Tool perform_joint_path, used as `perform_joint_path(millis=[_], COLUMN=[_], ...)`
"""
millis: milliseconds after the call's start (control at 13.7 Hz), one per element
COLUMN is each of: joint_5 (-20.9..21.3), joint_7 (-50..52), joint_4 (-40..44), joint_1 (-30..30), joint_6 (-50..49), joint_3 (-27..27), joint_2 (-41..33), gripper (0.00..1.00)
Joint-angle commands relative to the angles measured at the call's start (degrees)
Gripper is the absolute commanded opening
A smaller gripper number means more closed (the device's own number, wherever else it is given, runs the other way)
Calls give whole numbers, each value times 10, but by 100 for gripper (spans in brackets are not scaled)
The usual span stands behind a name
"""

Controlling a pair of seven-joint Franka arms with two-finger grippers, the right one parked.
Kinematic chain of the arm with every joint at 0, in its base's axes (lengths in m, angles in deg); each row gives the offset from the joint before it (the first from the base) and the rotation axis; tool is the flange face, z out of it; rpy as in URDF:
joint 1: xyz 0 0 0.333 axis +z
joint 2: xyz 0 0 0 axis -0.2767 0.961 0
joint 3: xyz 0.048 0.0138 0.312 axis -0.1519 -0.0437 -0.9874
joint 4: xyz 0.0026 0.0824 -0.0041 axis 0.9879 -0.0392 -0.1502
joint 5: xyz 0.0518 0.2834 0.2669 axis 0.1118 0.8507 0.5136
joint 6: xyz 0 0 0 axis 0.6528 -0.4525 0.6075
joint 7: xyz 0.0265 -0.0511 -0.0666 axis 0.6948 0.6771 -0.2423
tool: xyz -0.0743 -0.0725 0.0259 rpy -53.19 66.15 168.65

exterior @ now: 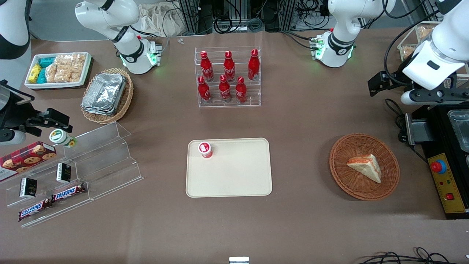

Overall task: Place sandwich from basket to tray
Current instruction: 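Move the left gripper down over the wrapped sandwich in the wicker basket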

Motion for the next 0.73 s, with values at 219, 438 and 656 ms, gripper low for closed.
perform_joint_path(millis=[219,438,656], joint_5=[10,-1,-2], joint_7=[3,56,131], joint_4=[14,11,6], joint_1=[-3,26,70], joint_6=[-7,2,62], joint_3=[-14,-42,-43], joint_2=[16,32,68], gripper=[100,100,100])
